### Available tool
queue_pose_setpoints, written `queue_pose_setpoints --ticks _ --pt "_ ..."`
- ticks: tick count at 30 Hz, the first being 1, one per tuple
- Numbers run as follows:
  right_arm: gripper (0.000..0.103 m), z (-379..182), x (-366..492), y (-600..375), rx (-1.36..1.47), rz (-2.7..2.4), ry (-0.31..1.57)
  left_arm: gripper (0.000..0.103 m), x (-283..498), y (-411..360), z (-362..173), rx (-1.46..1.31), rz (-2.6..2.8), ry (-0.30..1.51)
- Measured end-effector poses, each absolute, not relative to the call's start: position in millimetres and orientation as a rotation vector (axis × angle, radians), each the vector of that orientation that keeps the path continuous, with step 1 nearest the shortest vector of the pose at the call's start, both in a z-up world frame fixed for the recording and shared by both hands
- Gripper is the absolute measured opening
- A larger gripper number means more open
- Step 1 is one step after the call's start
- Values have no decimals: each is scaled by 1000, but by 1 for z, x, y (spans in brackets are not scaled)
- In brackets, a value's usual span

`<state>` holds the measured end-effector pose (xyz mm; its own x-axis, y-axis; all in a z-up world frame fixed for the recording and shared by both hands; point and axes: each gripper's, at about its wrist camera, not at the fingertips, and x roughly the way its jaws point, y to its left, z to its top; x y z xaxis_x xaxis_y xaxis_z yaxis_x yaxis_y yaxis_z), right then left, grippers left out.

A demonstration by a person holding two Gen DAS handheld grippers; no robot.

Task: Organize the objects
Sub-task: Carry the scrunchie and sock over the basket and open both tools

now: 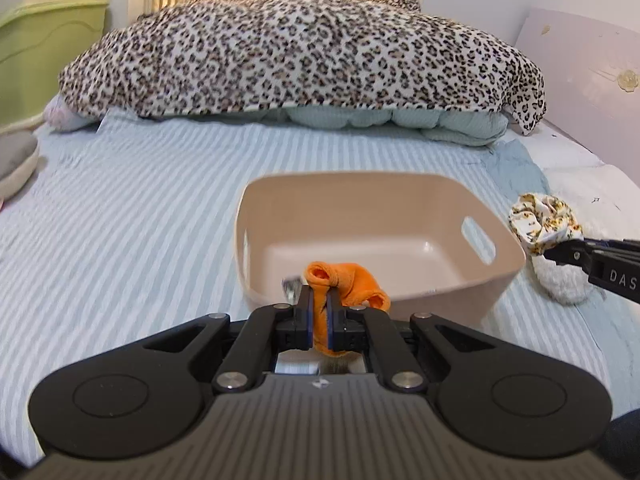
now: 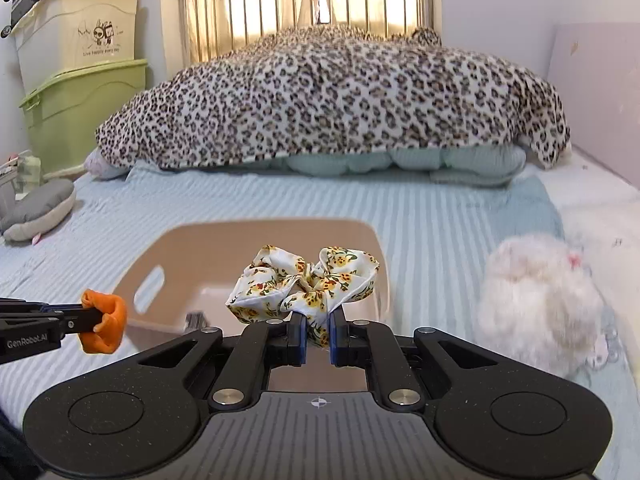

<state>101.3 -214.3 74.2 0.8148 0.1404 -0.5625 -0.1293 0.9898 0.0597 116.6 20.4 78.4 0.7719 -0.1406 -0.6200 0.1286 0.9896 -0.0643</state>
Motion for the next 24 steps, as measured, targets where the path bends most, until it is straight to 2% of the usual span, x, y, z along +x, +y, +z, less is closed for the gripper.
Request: queue_pose_setpoints --ticks 9,24 --pt "10 67 157 -202 6 138 604 7 176 -6 63 25 -116 675" --pt "13 4 216 -187 -97 148 825 8 235 -17 -7 97 -18 885"
